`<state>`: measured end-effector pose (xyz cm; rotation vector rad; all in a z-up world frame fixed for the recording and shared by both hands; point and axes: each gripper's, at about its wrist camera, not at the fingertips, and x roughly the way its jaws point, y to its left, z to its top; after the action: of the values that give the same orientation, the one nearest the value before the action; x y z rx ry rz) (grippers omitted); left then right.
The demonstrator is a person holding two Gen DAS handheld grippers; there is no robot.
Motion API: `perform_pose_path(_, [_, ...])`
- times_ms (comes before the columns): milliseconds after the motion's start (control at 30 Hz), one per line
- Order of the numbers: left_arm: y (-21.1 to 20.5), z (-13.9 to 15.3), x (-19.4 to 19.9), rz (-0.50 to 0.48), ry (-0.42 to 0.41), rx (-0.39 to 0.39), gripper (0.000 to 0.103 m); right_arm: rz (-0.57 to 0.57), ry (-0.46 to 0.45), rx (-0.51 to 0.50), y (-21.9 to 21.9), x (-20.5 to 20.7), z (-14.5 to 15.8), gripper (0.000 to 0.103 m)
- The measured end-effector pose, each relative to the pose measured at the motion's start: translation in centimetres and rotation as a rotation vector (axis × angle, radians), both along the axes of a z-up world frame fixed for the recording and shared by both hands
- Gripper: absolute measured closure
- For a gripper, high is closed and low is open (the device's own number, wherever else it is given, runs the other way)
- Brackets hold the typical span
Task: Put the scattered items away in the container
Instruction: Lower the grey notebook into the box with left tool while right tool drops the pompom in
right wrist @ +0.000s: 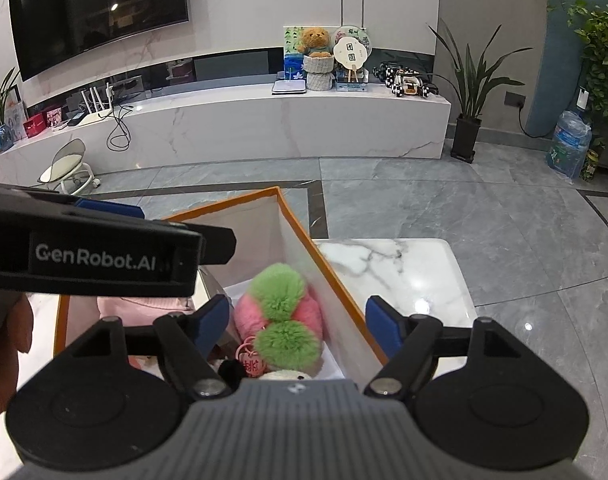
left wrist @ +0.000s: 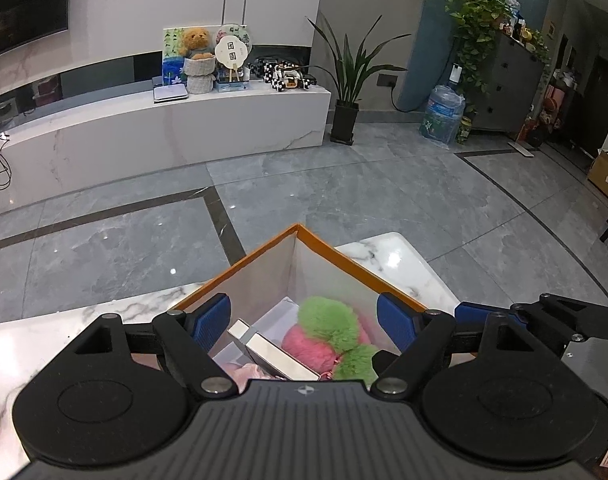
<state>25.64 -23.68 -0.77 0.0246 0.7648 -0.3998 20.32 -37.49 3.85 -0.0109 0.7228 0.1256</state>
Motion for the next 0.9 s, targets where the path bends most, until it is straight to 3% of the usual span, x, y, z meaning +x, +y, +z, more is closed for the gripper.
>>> perform_pose_path(467, [-0.3, 0.4, -0.4, 0.006, -0.011, -0.013, 0.008, -0.008, -0.005, 0.000, 0.0, 0.0, 0.2, 0.024])
perform_pose_path(633, [0.5, 1.9, -1.5, 0.095, -0.026, -0.066, 0.008, -0.045, -0.012, 0.012, -0.7, -0.1, 0.3, 0.022])
perform_pose_path(767, [0.6, 4.1, -3.4, 0.229, 0.038, -0.052, 0.008, -0.087, -0.023, 0.030, -1.4, -0.1, 0.7, 0.022])
perform_pose_path(900, [0.5, 6.6, -6.8, 0.246, 0.072, -0.102, 0.008, -0.129, -0.031, 0.051, -2.1, -0.2, 0.9, 0.022])
